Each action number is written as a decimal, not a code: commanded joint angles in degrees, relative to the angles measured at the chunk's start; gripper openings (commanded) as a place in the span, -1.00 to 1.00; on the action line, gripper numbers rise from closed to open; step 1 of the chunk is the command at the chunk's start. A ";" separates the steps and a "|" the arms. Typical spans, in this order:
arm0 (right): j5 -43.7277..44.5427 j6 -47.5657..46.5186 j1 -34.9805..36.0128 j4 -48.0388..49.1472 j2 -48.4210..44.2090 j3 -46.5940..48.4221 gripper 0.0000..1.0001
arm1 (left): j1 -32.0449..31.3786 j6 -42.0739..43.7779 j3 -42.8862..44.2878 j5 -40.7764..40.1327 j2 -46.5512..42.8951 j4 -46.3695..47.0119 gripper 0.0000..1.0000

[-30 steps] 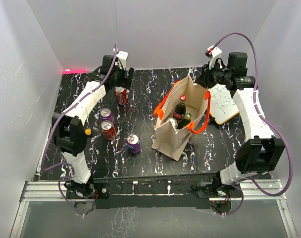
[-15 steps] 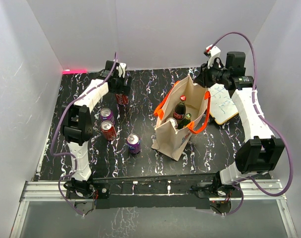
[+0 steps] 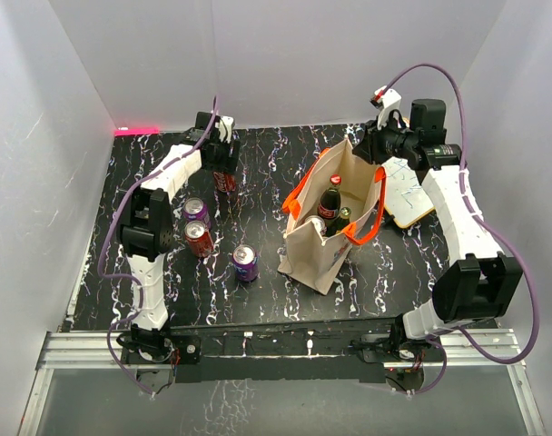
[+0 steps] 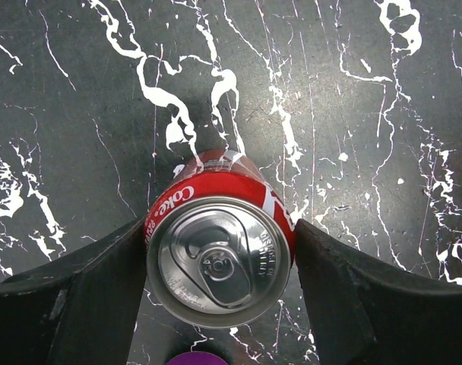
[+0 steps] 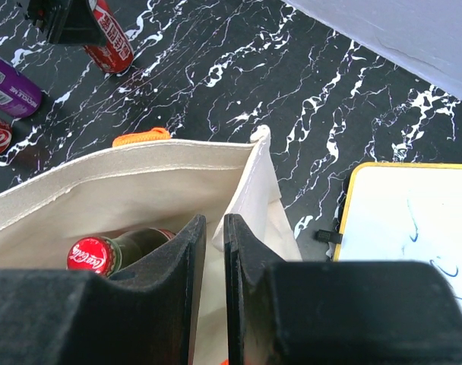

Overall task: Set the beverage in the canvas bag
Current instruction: Pick up the drink from the center of the board, then move the canvas bag to the center of the board.

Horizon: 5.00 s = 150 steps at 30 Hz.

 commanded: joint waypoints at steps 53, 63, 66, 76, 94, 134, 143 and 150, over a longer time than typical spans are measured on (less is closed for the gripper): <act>8.69 -17.13 -0.06 -7.68 1.07 4.31 0.10 | -22.03 3.51 29.55 41.37 -9.95 9.41 -1.00; 12.86 -10.89 -0.06 -4.39 0.88 2.13 -0.11 | -23.86 4.01 30.91 41.63 -5.27 10.16 -1.00; 14.11 -9.39 -0.07 -3.49 0.99 2.20 -0.13 | -24.04 4.31 30.46 41.81 -4.62 10.18 -1.00; 18.97 -6.15 -0.07 -1.91 2.14 4.50 -0.17 | -24.86 5.03 31.97 39.76 -0.17 10.99 -1.00; 21.13 -2.10 -0.31 -1.01 1.37 4.28 -0.21 | -27.65 12.39 39.03 29.96 9.60 5.70 -1.00; 13.68 8.23 -6.10 1.22 -4.41 -1.22 -0.12 | -33.40 26.02 45.46 29.66 15.38 -6.74 -1.00; 12.96 8.90 -6.90 1.34 -5.12 -2.18 -0.10 | -34.32 35.55 45.37 29.74 14.85 -8.57 -1.00; 10.98 8.25 -7.62 2.22 -7.47 -3.31 -0.09 | -34.36 33.17 43.25 23.70 13.17 5.36 -1.00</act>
